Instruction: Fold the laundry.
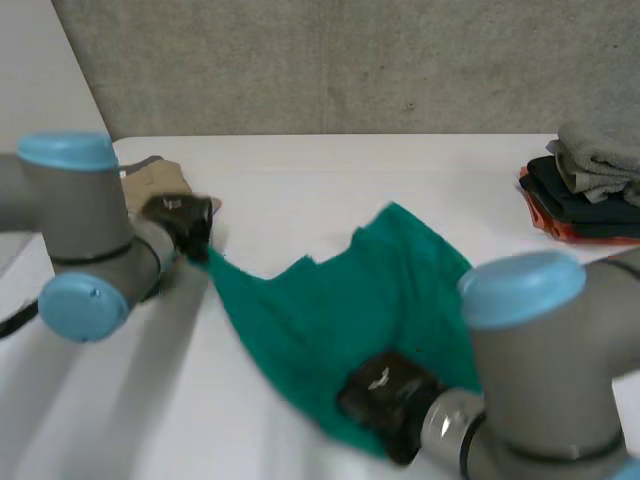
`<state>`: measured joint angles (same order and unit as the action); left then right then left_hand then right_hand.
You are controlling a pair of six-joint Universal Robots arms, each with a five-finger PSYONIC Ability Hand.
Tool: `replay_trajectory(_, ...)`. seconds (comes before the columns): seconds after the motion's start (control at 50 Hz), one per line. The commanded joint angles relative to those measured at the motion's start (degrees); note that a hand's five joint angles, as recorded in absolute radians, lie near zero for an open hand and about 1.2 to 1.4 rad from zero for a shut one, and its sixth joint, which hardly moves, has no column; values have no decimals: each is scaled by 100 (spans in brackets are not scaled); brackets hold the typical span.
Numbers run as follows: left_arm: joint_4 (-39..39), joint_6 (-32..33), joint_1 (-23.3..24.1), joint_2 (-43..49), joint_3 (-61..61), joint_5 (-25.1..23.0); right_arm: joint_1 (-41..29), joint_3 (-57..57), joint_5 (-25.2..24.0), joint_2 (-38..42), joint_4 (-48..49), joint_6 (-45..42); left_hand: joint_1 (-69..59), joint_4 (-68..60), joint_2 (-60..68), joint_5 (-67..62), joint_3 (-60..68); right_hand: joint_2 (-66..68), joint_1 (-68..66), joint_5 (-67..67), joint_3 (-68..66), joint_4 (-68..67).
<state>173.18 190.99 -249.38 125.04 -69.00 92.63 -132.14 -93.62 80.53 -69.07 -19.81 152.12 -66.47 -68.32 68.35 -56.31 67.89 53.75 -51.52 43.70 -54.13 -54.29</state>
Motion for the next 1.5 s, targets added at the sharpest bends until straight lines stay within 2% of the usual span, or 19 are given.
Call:
replay_trajectory(0.02,-20,62,143,-190,1387,-8,-350,360,259,-344,108,1012,-1353,-1168,1165,-1369,1211,-4322,4099,-4317,4360,4376)
replay_trajectory(0.1,-292,105,345,-479,1740,-26,423,1045,559,-432,4,715,-1353,-1168,1165,-1369,1211,-4375,4152,-4370,4413,4429)
replay_trajectory(0.2,-504,360,548,-1007,1759,-210,847,1776,393,-353,-225,91,-1353,-1168,1165,-1369,1211,-4375,4152,-4370,4413,4429)
replay_trajectory(0.32,-495,764,732,-1911,1285,-614,1050,2699,147,331,29,-33,-1353,-1168,1165,-1369,1211,-4375,4152,-4370,4413,4429)
replay_trajectory(0.46,-381,1265,917,-2747,617,-957,988,4210,33,1991,978,-112,-1353,-1168,1165,-1369,1211,-4375,4152,-4370,4413,4429)
replay_trajectory(0.6,119,1617,935,-3284,10,-1186,953,5950,269,3881,1444,-314,-1353,-1168,1165,-1369,1211,-4375,4152,-4370,4413,4429)
replay_trajectory(0.62,189,1626,926,-3310,-34,-1212,979,6352,392,4231,1497,-367,-1353,-1168,1165,-1369,1211,-3851,3628,-3846,3889,3905)
replay_trajectory(0.68,444,1670,838,-3372,-201,-1309,1032,7013,568,4690,1567,-481,-1353,-1168,1165,-1369,1211,1711,-1935,1716,-1673,-1658)
replay_trajectory(0.7,532,1670,742,-3363,-228,-1335,1110,7477,743,4883,1611,-569,-1353,-1168,1165,-1369,1211,2616,-2839,2620,-2578,-2562)
replay_trajectory(0.76,691,1679,557,-3258,-184,-1370,1295,8103,1051,4929,1690,-640,-1353,-1168,1165,-1369,1211,2625,-2848,2630,-2587,-2571)
replay_trajectory(0.82,1094,1731,241,-2723,140,-1344,1576,8422,1263,4570,1971,-482,-1353,-1168,1165,-1369,1211,2625,-2848,2630,-2587,-2571)
replay_trajectory(0.92,1885,1776,38,-1529,1605,-1117,1831,7853,1123,3359,3076,-209,-1353,-1168,1165,-1369,1211,2625,-2848,2630,-2587,-2571)
replay_trajectory(0.98,1974,1697,143,-1132,2361,-906,1946,7265,878,2735,3482,-192,-1353,-1168,1165,-1369,1211,2625,-2848,2630,-2587,-2571)
replay_trajectory(1.06,1948,1591,258,-929,2866,-694,2069,6507,569,2109,3484,-165,-1353,-1168,1165,-1369,1211,2625,-2848,2630,-2587,-2571)
replay_trajectory(1.18,1799,1556,372,-1025,1884,-580,2403,4865,367,1379,2808,-165,-1353,-1168,1165,-1369,1211,2625,-2848,2630,-2587,-2571)
replay_trajectory(1.3,1824,1731,469,-1157,-408,-790,2737,2573,-36,974,2025,-182,-1353,-1168,1165,-1369,1211,2625,-2848,2630,-2587,-2571)
replay_trajectory(1.36,2044,1828,478,-982,-1191,-913,2833,1641,-274,948,2077,-279,-1353,-1168,1165,-1369,1211,2625,-2848,2630,-2587,-2571)
replay_trajectory(1.46,2185,1872,487,-499,-1695,-922,2948,724,-547,1079,2288,-578,-1353,-1168,1165,-1369,1211,2625,-2848,2630,-2587,-2571)
replay_trajectory(1.5,2124,1872,487,-279,-1705,-879,2974,556,-547,1141,2323,-735,-232,-47,45,-249,91,1452,-1675,1457,-1414,-1398)
